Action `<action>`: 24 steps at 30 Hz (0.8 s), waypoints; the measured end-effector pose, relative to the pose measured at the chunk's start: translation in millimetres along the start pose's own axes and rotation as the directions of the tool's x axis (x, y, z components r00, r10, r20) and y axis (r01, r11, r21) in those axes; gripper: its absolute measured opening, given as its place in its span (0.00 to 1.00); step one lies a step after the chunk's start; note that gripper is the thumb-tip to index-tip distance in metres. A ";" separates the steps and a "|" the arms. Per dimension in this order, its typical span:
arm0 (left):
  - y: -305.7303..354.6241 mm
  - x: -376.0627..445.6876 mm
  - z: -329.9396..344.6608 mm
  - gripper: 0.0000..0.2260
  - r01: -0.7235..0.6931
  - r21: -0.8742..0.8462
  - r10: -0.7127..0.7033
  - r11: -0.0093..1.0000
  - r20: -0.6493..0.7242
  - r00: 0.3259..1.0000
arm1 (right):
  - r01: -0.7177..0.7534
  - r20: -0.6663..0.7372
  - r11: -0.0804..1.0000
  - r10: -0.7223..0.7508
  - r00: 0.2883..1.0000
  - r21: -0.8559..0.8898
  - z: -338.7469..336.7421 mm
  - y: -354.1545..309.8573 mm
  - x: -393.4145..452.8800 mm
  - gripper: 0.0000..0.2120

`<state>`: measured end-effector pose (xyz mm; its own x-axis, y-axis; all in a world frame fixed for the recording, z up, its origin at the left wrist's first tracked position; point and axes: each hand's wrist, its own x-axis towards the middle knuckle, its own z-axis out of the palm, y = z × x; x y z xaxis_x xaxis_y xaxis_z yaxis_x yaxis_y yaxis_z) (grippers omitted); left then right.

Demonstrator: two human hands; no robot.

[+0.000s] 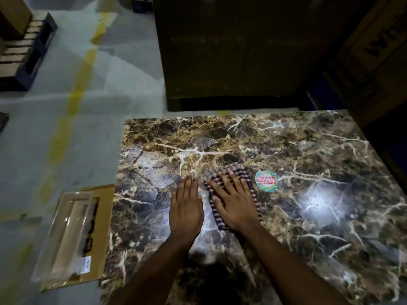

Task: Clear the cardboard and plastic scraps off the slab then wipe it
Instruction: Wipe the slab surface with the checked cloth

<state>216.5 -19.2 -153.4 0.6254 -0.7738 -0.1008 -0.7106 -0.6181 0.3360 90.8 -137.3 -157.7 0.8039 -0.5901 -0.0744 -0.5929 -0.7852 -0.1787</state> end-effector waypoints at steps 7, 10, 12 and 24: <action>12.8 51.4 -7.4 0.26 0.017 0.046 -0.016 0.999 -0.015 1.000 | -0.061 -0.018 0.998 0.061 0.998 0.032 -4.7 -8.1 102.9 0.27; 15.5 73.2 -7.5 0.25 0.039 0.014 -0.039 0.999 -0.041 0.998 | 0.068 -0.004 0.998 -0.068 0.998 0.008 -5.8 4.6 95.7 0.26; 15.2 81.3 -6.0 0.24 0.052 -0.012 -0.053 0.999 -0.062 0.997 | 0.086 -0.003 0.996 -0.086 0.996 0.005 -10.3 27.6 99.3 0.26; 6.1 155.6 -12.5 0.24 0.106 -0.048 -0.111 0.993 -0.122 0.986 | 0.190 0.043 0.982 -0.189 0.981 -0.018 -25.0 59.9 176.8 0.26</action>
<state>313.5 -141.7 -155.4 0.7348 -0.6779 -0.0222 -0.6245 -0.6891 0.3676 196.3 -293.4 -157.1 0.9029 -0.4222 -0.0815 -0.4299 -0.8864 -0.1716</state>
